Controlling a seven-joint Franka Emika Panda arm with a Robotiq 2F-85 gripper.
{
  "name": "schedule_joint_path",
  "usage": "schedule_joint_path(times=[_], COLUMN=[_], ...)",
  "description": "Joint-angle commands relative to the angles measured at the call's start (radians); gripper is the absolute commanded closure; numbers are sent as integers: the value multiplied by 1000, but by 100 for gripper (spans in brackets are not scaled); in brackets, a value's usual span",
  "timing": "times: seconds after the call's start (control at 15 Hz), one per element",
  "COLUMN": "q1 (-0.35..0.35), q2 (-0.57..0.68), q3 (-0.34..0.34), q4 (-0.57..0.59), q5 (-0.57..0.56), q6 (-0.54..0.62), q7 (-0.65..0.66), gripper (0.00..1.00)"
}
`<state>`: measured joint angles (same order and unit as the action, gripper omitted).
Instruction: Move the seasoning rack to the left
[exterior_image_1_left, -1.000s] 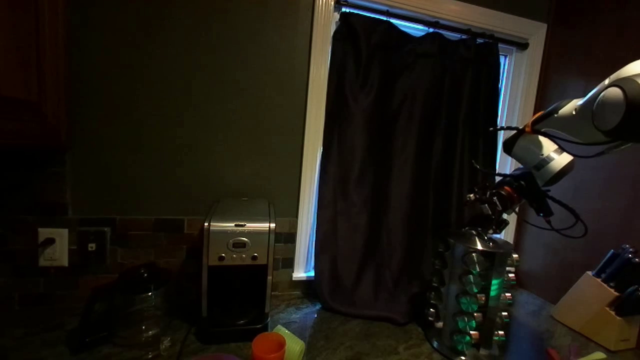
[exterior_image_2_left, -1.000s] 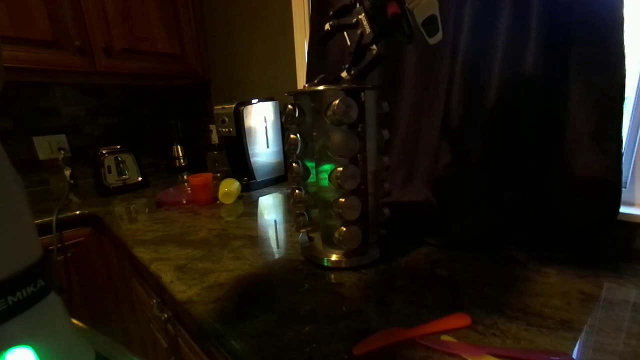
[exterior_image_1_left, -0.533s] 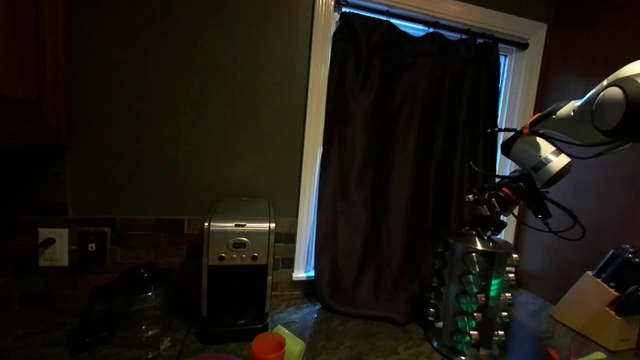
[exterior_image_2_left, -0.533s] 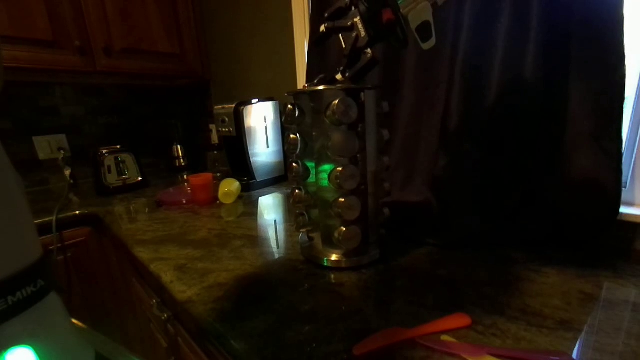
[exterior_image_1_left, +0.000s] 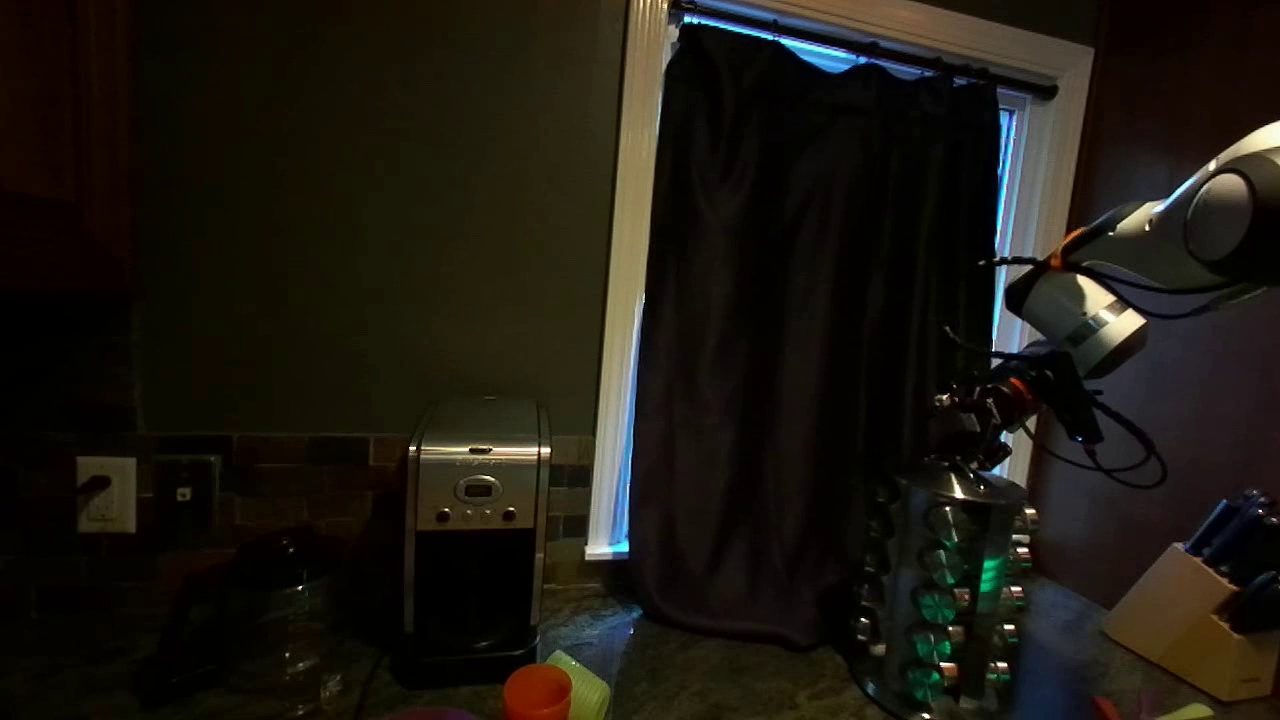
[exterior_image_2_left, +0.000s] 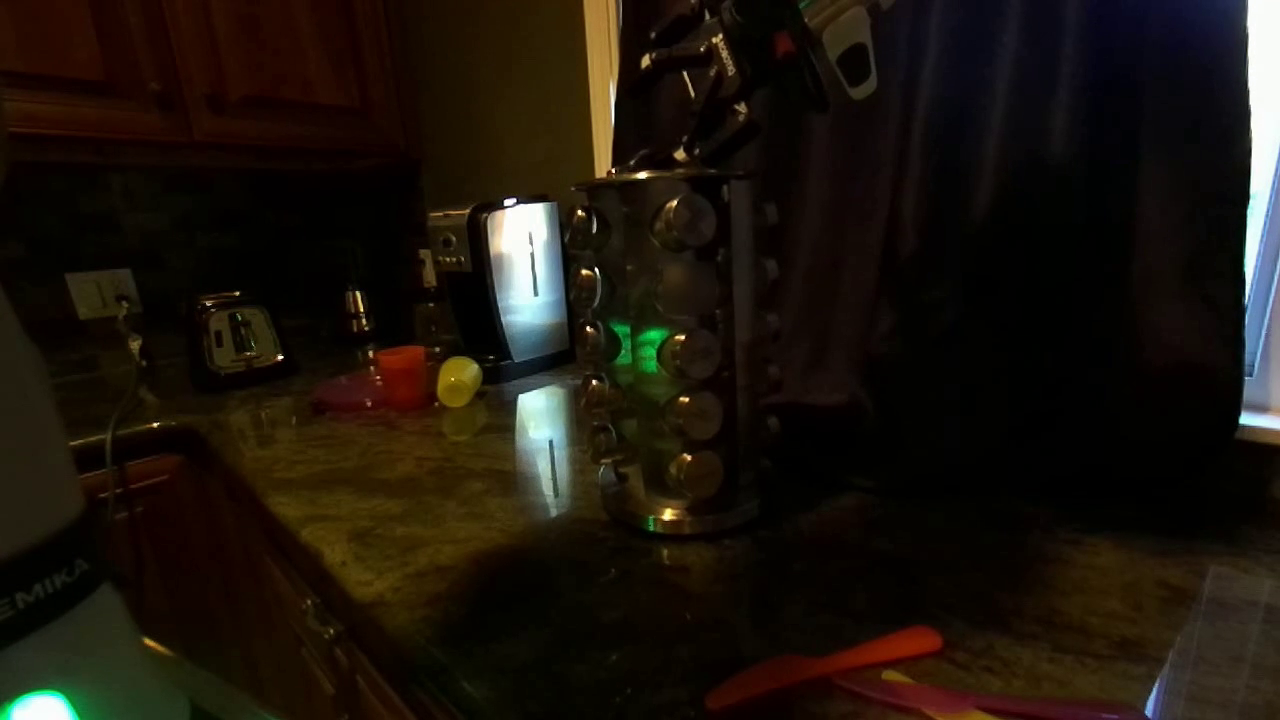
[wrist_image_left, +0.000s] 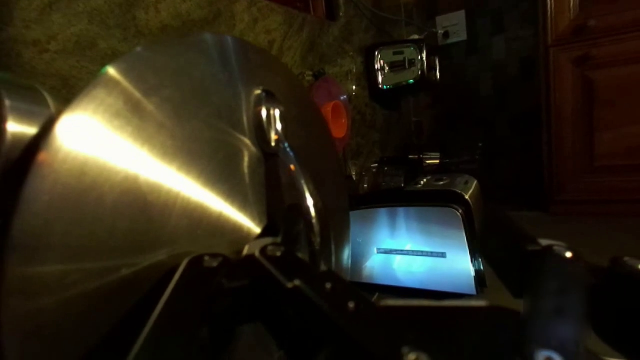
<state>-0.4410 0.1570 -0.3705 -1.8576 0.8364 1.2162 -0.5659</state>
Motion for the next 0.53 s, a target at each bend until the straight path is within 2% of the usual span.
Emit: schedule_joint_path(times=[0.0, 0.47], q1=[-2, -27], q2=[-10, 30], q3=[-1, -9], q4=[-37, -30], q5=[22, 39], q6=[37, 28], q7=[-50, -107], gripper=[38, 90])
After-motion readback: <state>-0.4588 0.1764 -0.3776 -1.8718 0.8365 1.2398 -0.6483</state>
